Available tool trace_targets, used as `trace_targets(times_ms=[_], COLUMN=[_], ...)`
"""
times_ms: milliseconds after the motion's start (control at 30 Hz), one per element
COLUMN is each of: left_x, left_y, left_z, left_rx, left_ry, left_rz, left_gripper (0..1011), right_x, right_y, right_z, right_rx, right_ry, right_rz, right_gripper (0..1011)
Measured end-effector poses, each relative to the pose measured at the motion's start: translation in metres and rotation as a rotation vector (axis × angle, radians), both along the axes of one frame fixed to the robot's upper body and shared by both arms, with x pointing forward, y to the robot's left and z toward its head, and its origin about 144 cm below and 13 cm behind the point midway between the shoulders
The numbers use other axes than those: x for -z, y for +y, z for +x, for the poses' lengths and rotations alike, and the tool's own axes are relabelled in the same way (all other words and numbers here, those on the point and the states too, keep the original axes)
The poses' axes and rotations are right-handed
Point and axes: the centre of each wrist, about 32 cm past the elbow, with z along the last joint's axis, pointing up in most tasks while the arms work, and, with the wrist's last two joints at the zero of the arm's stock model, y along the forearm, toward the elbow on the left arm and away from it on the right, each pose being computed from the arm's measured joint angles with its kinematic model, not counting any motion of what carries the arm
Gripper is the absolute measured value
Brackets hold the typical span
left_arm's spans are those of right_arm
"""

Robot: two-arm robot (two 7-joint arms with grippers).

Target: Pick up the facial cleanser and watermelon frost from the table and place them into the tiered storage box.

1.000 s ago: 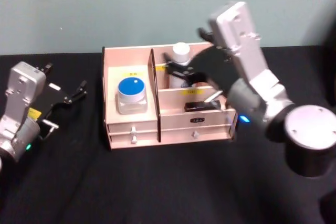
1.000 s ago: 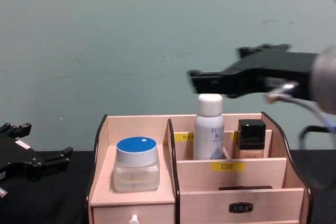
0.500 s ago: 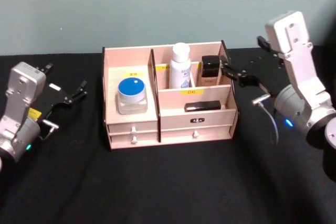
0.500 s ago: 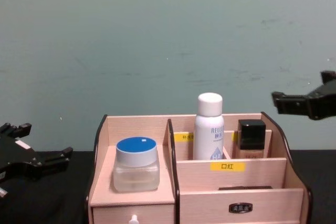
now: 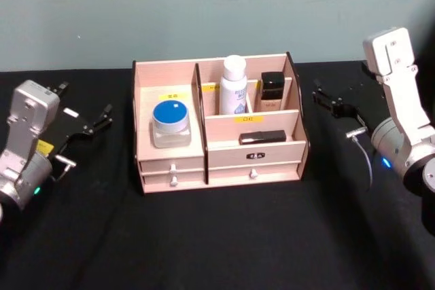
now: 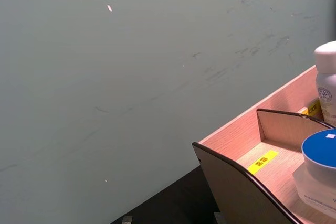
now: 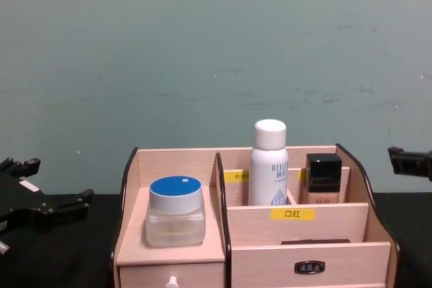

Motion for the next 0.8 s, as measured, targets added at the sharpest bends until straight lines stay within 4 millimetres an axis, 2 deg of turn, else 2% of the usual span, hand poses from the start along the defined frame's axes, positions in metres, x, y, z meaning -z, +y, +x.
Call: trace_targets(times_ms=[267,800], left_x=[0.000,0.000], left_y=[0.000,0.000], left_z=[0.000,0.000], left_rx=[0.000,0.000], left_ry=[0.000,0.000], left_rz=[0.000,0.000], left_gripper=[1001,1001], right_x=[0.015,0.012], right_y=[-0.001,-0.001], right_z=[0.006,0.005], right_rx=[0.033,0.029], right_ry=[0.036,0.029], right_rz=[-0.006,-0.008], right_gripper=[1003,1003])
